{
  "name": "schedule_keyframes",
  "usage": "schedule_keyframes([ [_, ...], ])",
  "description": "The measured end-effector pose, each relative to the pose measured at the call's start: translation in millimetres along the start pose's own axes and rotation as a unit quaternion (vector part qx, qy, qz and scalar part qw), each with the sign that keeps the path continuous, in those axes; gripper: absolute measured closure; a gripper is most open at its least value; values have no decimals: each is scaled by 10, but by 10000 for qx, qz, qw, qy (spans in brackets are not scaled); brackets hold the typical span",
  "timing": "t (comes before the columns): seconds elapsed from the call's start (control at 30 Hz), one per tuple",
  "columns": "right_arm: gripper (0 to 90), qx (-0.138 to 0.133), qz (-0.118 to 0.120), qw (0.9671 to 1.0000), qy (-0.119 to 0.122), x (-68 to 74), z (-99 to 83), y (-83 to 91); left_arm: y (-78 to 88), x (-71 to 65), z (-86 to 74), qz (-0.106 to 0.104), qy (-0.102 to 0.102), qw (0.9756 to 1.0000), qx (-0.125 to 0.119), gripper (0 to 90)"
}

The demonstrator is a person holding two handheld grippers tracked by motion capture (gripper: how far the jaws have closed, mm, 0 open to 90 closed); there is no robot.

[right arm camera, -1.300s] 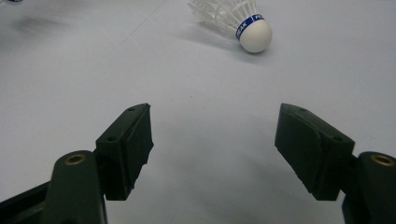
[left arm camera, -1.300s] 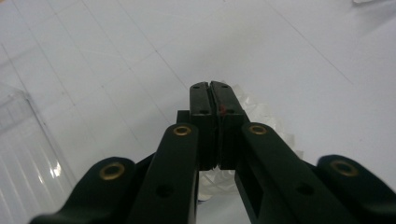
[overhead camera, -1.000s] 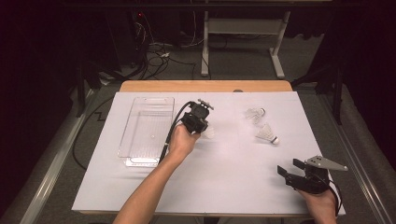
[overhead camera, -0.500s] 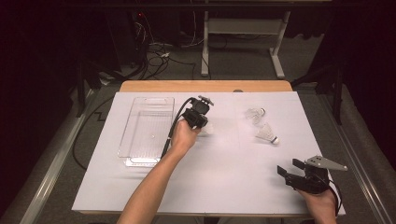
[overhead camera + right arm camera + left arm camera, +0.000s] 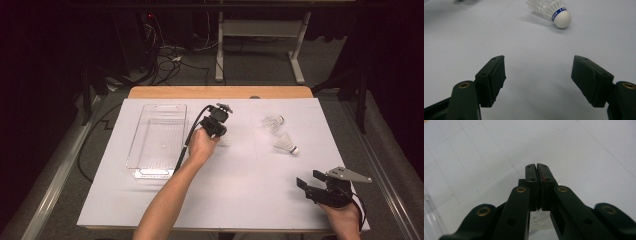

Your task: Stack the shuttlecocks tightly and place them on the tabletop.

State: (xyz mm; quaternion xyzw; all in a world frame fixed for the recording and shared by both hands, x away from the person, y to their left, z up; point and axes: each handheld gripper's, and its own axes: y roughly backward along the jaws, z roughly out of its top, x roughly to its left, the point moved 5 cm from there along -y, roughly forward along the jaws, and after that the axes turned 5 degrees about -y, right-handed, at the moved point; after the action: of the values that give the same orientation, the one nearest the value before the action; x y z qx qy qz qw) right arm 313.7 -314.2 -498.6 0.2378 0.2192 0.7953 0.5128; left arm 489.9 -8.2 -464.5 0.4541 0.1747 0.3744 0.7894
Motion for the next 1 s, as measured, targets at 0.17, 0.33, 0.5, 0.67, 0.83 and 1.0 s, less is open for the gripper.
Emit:
schedule_keyframes([
  [0.17,281,-3,9,10000,29,0,0,-2,-24,-26,5,-74,18,10000,10,868],
  [0.33,281,7,7,10000,36,2,0,-3,-35,-27,7,-165,112,9998,-2,860],
  [0.5,281,1,4,10000,34,4,0,-6,-53,-47,11,-180,110,9998,10,848],
  [0.67,281,4,-6,10000,31,6,-1,-5,-77,-75,19,-187,112,9998,22,814],
  [0.83,281,-2,-12,10000,40,6,0,-4,-90,-86,22,-216,145,9997,27,769],
  [1.0,282,16,-5,10000,33,2,-3,-6,-87,-84,23,-215,131,9997,41,736],
])
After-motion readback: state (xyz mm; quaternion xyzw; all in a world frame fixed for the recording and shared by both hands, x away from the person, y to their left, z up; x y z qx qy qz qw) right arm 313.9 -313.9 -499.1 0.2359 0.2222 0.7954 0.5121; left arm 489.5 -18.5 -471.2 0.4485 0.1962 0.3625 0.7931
